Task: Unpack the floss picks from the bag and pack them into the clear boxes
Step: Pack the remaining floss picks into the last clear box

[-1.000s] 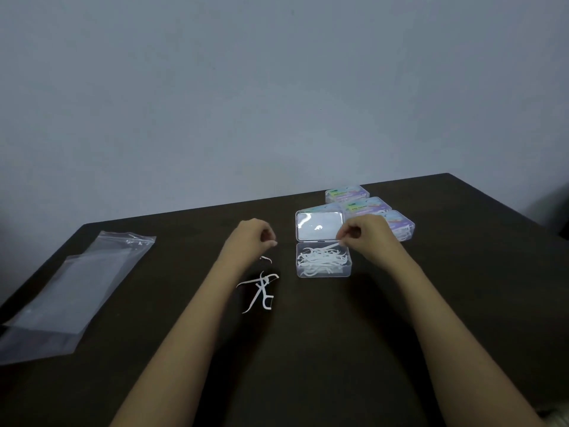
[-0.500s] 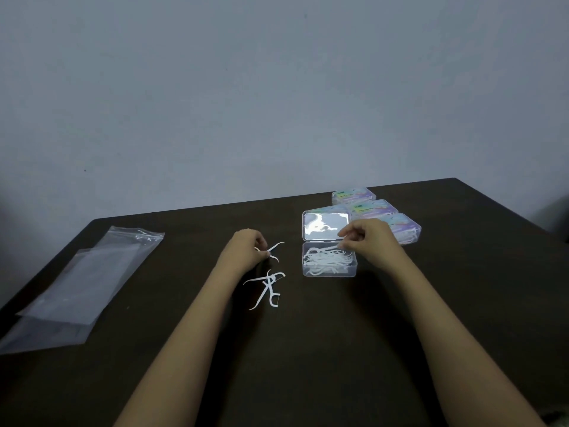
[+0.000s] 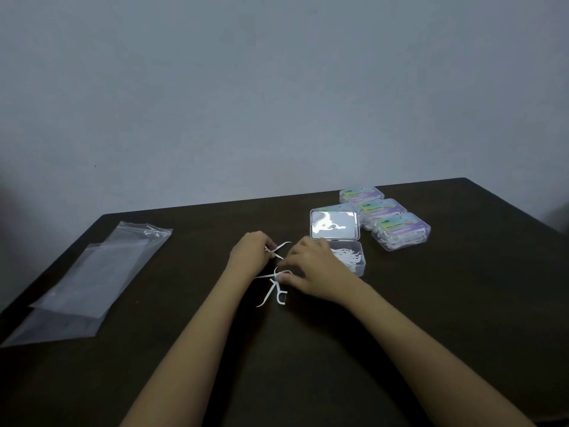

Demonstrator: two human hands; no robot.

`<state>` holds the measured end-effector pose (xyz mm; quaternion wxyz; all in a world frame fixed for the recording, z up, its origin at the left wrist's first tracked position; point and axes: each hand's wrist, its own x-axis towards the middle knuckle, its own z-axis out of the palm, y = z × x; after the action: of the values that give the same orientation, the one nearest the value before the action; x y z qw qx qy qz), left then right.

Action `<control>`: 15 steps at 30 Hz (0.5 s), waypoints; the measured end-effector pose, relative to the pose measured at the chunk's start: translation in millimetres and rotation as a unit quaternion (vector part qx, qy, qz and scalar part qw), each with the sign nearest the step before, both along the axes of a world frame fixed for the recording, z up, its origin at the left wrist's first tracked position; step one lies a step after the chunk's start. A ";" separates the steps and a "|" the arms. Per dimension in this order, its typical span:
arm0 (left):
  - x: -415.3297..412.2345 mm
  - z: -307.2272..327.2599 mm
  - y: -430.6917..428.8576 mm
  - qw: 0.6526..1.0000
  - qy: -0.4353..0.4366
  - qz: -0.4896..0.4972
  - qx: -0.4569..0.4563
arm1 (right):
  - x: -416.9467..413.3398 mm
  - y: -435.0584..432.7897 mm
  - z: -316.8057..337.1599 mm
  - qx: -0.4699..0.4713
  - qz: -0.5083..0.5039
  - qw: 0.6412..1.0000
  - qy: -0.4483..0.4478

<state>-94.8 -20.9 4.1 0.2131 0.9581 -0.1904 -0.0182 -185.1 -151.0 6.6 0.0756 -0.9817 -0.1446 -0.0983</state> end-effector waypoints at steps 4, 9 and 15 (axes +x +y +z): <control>1.8 1.8 4.8 0.999 0.030 0.010 0.006 | -0.4 9.4 -8.2 -0.054 0.036 0.997 0.032; 3.3 5.0 14.8 0.998 0.056 0.010 0.011 | -2.2 5.4 -2.1 -0.052 0.034 0.997 0.044; 0.7 8.7 27.8 0.997 0.068 0.003 0.025 | -3.1 -1.0 3.1 -0.061 0.024 0.996 0.061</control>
<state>-94.1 6.9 12.8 0.2016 0.9602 -0.1723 -0.0878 -188.1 -152.0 9.6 0.0269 -0.9849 -0.1686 -0.0279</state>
